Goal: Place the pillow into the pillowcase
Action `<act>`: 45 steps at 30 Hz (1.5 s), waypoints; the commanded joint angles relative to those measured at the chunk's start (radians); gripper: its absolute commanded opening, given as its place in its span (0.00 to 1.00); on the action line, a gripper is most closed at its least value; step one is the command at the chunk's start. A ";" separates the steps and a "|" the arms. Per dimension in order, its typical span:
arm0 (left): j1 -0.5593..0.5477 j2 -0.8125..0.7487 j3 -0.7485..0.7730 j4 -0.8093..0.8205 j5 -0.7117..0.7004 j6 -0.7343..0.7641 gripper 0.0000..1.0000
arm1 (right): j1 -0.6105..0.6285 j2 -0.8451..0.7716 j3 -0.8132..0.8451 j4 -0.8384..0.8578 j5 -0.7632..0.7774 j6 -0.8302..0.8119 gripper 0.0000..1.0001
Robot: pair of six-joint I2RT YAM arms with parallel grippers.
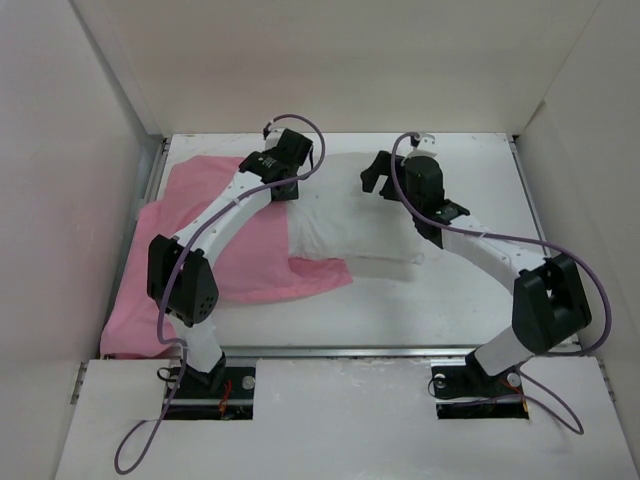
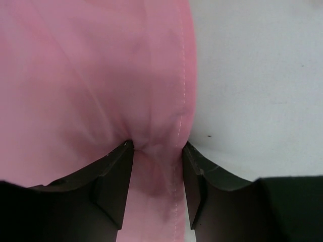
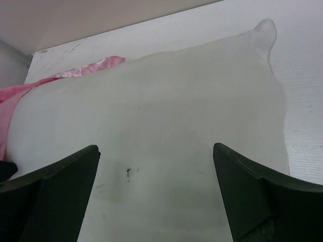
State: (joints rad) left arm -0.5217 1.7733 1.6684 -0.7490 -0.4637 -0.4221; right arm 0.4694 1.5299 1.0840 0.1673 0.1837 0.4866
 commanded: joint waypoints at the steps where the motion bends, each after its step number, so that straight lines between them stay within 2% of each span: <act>1: 0.011 -0.051 0.019 -0.072 -0.081 -0.015 0.40 | -0.026 0.021 0.053 0.015 0.000 -0.016 1.00; 5: 0.022 -0.023 0.019 -0.062 -0.081 -0.006 0.26 | -0.046 0.030 0.053 0.015 -0.023 -0.016 1.00; 6: 0.022 -0.002 0.019 -0.053 -0.081 -0.006 0.06 | -0.057 0.039 0.053 0.015 -0.038 -0.016 1.00; 7: 0.022 0.009 0.019 -0.053 -0.072 -0.006 0.00 | -0.057 0.048 0.053 0.015 -0.052 -0.016 1.00; 10: 0.022 0.018 0.028 -0.011 -0.058 0.005 0.00 | -0.066 0.090 0.063 0.015 -0.096 -0.016 1.00; 14: 0.022 0.006 0.059 0.109 0.029 0.075 0.00 | -0.087 0.203 0.132 -0.011 -0.251 -0.007 1.00; 15: 0.022 0.006 0.068 0.132 0.052 0.109 0.00 | -0.087 0.225 0.166 -0.011 -0.336 -0.006 0.98; 16: 0.022 0.006 0.092 0.152 0.071 0.121 0.00 | -0.087 0.261 0.178 -0.011 -0.393 -0.022 0.92; 17: 0.022 0.006 0.111 0.183 0.115 0.137 0.00 | -0.087 0.274 0.188 0.012 -0.461 -0.022 0.82; 18: 0.022 0.006 0.129 0.195 0.134 0.149 0.00 | -0.087 0.283 0.188 0.033 -0.577 -0.032 0.47; 20: -0.004 0.029 0.195 0.214 0.180 0.186 0.00 | -0.087 0.274 0.188 0.096 -0.653 -0.033 0.06; 21: -0.015 0.029 0.247 0.226 0.224 0.215 0.00 | -0.087 0.239 0.168 0.148 -0.662 -0.022 0.00; 24: -0.072 0.080 0.330 0.256 0.321 0.282 0.00 | -0.087 0.143 0.114 0.288 -0.675 -0.031 0.00; 27: -0.125 0.147 0.453 0.266 0.456 0.339 0.00 | -0.087 -0.023 0.031 0.345 -0.572 -0.055 0.00; 28: -0.138 0.167 0.496 0.257 0.549 0.353 0.00 | -0.087 -0.065 0.015 0.345 -0.541 -0.069 0.00; 31: -0.187 0.193 0.600 0.260 0.698 0.353 0.00 | -0.087 -0.233 -0.102 0.414 -0.432 -0.103 0.00; 34: -0.266 0.143 0.591 0.275 0.699 0.414 0.00 | -0.061 -0.368 -0.245 0.446 -0.299 -0.115 0.00; 36: -0.296 0.091 0.535 0.306 0.614 0.424 0.00 | -0.051 -0.410 -0.330 0.446 -0.215 -0.115 0.00; 40: -0.296 -0.041 0.232 0.407 0.539 0.357 0.00 | -0.051 -0.422 -0.389 0.289 -0.122 -0.085 0.00; 41: -0.278 -0.063 0.185 0.407 0.508 0.330 0.00 | -0.051 -0.407 -0.389 0.196 -0.106 -0.065 0.04; 42: -0.268 -0.063 0.139 0.407 0.484 0.303 0.00 | -0.042 -0.407 -0.400 0.160 -0.086 -0.056 0.13; 44: -0.256 -0.077 -0.007 0.398 0.474 0.229 0.00 | -0.041 -0.422 -0.412 0.086 -0.067 -0.030 0.22; 45: -0.242 -0.099 -0.053 0.407 0.474 0.209 0.00 | -0.041 -0.442 -0.412 0.007 -0.049 -0.020 0.33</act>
State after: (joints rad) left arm -0.7834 1.7214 1.7237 -0.4198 0.0097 -0.1013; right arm 0.3927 1.1088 0.6857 0.3573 0.1188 0.4026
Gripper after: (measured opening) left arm 0.006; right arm 0.295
